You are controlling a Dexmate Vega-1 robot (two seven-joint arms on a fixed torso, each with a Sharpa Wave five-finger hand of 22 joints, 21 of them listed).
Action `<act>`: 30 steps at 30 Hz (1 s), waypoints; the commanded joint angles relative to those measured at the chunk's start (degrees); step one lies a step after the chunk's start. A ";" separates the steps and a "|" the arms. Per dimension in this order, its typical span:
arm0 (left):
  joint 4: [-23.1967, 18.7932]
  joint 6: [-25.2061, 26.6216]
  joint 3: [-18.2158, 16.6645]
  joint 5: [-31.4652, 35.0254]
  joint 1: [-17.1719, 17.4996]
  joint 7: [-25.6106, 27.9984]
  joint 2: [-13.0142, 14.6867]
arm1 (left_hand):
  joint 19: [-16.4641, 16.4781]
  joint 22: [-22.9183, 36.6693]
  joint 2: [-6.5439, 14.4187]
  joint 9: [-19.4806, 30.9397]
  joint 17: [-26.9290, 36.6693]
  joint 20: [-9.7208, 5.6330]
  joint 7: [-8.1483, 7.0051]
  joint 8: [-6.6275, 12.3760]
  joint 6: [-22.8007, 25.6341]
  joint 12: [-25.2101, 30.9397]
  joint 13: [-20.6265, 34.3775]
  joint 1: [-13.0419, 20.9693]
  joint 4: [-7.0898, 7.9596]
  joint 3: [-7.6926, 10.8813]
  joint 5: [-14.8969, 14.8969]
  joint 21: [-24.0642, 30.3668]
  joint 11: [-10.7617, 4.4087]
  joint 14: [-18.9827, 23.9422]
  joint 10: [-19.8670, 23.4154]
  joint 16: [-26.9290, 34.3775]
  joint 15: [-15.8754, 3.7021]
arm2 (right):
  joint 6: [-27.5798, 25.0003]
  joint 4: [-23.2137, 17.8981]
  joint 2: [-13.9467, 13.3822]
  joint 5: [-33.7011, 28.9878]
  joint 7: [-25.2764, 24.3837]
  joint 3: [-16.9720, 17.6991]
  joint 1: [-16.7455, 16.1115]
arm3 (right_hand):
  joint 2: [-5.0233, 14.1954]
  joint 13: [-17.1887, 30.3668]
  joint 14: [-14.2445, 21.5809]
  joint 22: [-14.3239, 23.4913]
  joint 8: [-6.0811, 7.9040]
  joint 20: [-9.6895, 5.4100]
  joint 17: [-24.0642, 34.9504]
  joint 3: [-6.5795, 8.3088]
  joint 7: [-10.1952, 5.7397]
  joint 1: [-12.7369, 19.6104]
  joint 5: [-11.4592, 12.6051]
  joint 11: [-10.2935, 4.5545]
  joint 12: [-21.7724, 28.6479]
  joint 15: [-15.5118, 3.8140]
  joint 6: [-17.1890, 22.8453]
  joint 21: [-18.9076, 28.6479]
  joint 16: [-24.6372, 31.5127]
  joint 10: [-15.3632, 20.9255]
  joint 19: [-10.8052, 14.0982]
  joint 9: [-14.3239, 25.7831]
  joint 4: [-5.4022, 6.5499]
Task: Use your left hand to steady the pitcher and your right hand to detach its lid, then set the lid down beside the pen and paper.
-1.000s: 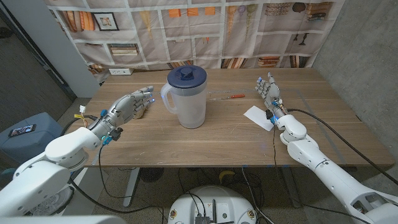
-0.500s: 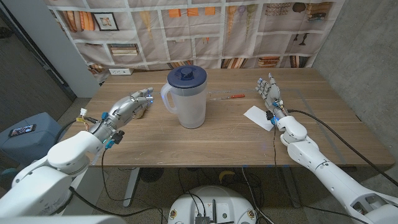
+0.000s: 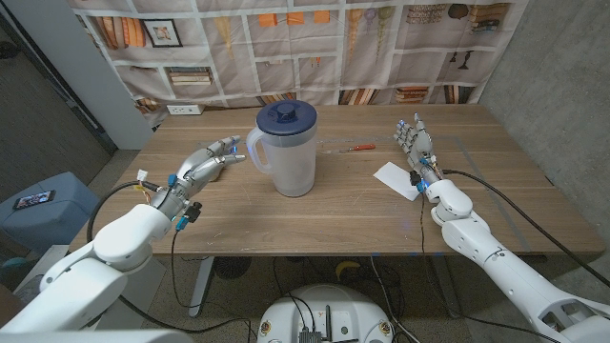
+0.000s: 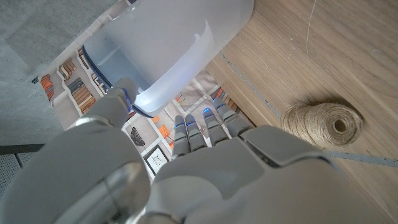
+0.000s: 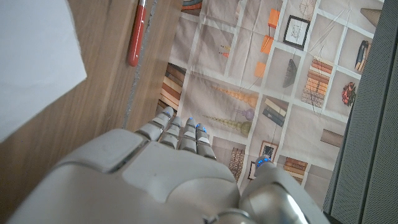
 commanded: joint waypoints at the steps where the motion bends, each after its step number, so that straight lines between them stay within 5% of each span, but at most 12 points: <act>1: 0.46 -0.87 5.69 6.17 -2.68 6.50 -2.70 | 1.19 0.16 -0.86 0.24 0.13 -0.51 -0.15 0.58 1.46 0.08 0.27 1.95 -0.04 0.25 0.05 0.34 -0.04 1.10 1.19 0.51 -5.97 | 0.55 1.03 0.05 0.42 1.09 0.11 0.39 | 0.94 0.11 -0.25 0.15 0.25 0.10 0.02 0.44 -0.61 0.07 0.25 0.00 0.22 0.22 0.27 0.31 0.30 -0.05 0.01 0.21 -0.04; 13: 0.25 -0.59 9.50 9.16 -2.44 13.53 -6.20 | 4.55 0.25 -3.35 0.24 0.08 -1.02 -1.17 1.67 6.41 0.13 0.22 9.00 0.22 -1.16 -0.25 0.50 -0.57 5.09 5.37 0.54 -7.41 | 0.60 2.93 0.28 1.12 2.87 -0.03 1.54 | 0.97 0.09 -0.25 0.15 0.29 0.06 -0.22 0.45 -0.51 0.04 0.32 -0.06 0.23 0.32 0.45 0.34 0.37 -0.09 -0.07 0.20 -0.04; 30: 2.20 -2.24 13.70 12.84 -4.02 20.16 -9.06 | 7.70 0.29 -3.27 0.27 -0.08 -1.98 -2.37 2.61 12.58 0.21 0.01 14.71 0.58 -4.40 -0.23 0.55 -2.07 11.32 10.94 0.80 -9.34 | 2.43 7.03 1.36 1.76 5.62 -0.26 3.33 | 0.97 0.08 -0.22 0.16 0.36 0.38 -0.54 0.42 -0.65 -0.07 0.42 -0.05 0.26 0.72 0.85 0.43 0.49 -0.11 -0.06 0.17 0.01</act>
